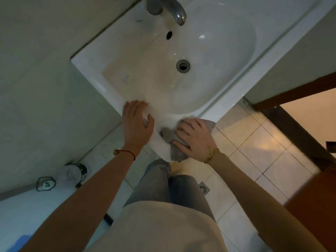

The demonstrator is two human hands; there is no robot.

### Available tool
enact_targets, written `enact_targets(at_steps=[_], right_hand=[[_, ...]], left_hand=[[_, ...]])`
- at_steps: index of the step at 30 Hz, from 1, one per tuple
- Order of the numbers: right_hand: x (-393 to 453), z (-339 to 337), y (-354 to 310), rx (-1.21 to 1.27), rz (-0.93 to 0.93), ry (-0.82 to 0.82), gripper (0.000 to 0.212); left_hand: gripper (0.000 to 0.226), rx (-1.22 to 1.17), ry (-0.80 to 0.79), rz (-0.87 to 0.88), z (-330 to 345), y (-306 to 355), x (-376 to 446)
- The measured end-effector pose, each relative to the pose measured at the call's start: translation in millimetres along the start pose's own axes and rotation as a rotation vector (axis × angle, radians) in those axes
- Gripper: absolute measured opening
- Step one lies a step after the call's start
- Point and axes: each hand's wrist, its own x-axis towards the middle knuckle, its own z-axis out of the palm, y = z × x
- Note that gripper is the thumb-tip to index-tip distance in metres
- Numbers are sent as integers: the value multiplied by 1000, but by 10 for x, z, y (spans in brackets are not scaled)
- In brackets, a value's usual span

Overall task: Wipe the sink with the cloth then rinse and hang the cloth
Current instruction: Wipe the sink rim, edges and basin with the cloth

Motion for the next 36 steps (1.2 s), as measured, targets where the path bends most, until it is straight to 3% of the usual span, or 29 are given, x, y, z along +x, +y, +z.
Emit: enact_targets(at_steps=[2, 6, 10, 15, 18, 22, 24, 30, 36], right_hand=[[-14, -56, 280, -33, -22, -25, 45], [73, -324, 1075, -76, 244, 14, 56], [215, -323, 1043, -80, 349, 71, 45], [224, -145, 523, -28, -67, -96, 39], [242, -267, 931, -34, -260, -155, 41], [348, -600, 1937, -162, -54, -150, 44], [389, -632, 1981, -203, -17, -155, 43], [339, -358, 1488, -81, -376, -215, 36], [477, -325, 1653, -91, -438, -190, 39]], left_hand=[[41, 3, -9, 7, -16, 20, -2], [41, -2, -9, 16, -30, 21, -7], [40, 6, -29, -2, -18, 17, 10], [42, 0, -37, -27, -25, 41, 43], [44, 36, -49, -54, -53, 102, 39], [45, 55, -55, -57, -67, 136, 42], [45, 72, -51, -47, -52, 136, 48], [46, 79, -23, -63, -4, 170, 54], [46, 143, -58, -89, -12, 188, 73]])
